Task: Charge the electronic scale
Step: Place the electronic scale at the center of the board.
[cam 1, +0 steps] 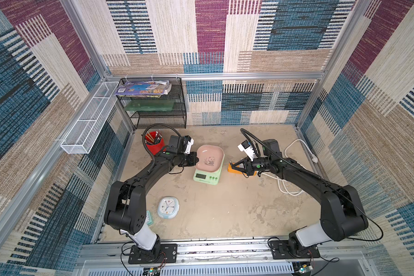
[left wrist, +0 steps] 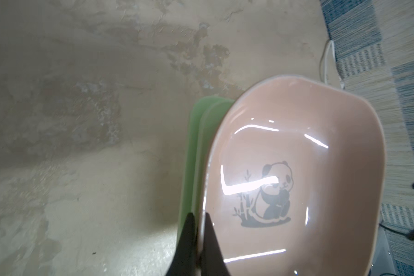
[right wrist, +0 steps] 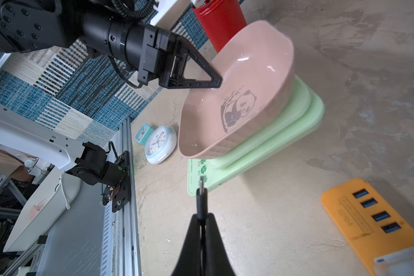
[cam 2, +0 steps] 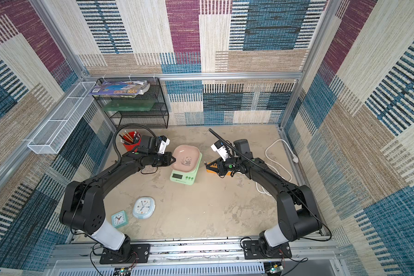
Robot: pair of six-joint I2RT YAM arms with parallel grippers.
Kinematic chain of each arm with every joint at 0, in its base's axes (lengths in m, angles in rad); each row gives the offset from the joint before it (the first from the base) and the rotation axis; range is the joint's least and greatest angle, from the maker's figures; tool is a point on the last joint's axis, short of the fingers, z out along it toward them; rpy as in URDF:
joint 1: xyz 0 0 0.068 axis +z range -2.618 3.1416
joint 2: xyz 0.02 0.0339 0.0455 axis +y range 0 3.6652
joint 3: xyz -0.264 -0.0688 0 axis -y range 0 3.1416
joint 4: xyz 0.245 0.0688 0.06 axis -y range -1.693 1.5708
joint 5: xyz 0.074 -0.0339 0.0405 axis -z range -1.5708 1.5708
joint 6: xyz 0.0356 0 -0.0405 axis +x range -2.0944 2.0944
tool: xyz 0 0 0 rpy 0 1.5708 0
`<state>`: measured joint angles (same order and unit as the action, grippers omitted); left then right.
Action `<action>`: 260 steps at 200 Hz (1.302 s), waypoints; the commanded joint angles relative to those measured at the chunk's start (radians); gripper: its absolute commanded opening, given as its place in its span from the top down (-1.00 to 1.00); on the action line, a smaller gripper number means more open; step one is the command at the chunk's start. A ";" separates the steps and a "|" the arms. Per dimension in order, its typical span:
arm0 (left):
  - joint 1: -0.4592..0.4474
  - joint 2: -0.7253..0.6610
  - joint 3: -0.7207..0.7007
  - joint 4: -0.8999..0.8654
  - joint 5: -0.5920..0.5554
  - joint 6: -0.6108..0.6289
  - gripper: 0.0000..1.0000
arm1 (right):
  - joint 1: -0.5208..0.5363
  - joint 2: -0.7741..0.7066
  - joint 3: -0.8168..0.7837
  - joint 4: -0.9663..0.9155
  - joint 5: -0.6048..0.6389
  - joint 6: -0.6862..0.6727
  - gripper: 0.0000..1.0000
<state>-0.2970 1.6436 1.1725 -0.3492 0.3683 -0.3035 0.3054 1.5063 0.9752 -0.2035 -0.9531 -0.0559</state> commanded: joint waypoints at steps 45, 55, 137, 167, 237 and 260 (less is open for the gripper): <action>-0.005 0.004 -0.030 -0.028 -0.041 -0.041 1.00 | 0.003 0.048 0.036 -0.077 -0.014 -0.079 1.00; -0.004 0.002 -0.028 -0.028 -0.046 -0.034 1.00 | 0.004 0.057 0.040 -0.087 -0.018 -0.090 1.00; -0.007 0.076 -0.019 -0.076 -0.104 -0.047 1.00 | 0.028 0.134 0.082 -0.152 -0.080 -0.151 1.00; -0.007 0.078 -0.019 -0.087 -0.083 -0.043 0.82 | 0.044 0.135 0.100 -0.184 -0.085 -0.208 1.00; -0.006 -0.135 -0.100 0.056 0.237 0.004 0.06 | 0.054 0.125 0.154 -0.262 -0.110 -0.347 1.00; -0.029 -0.227 -0.163 0.209 0.473 0.048 0.10 | 0.055 0.121 0.167 -0.309 -0.147 -0.422 0.99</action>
<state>-0.3073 1.4815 1.0473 -0.3225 0.5388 -0.3214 0.3588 1.6375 1.1255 -0.4545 -1.0393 -0.3660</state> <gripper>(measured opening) 0.456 0.065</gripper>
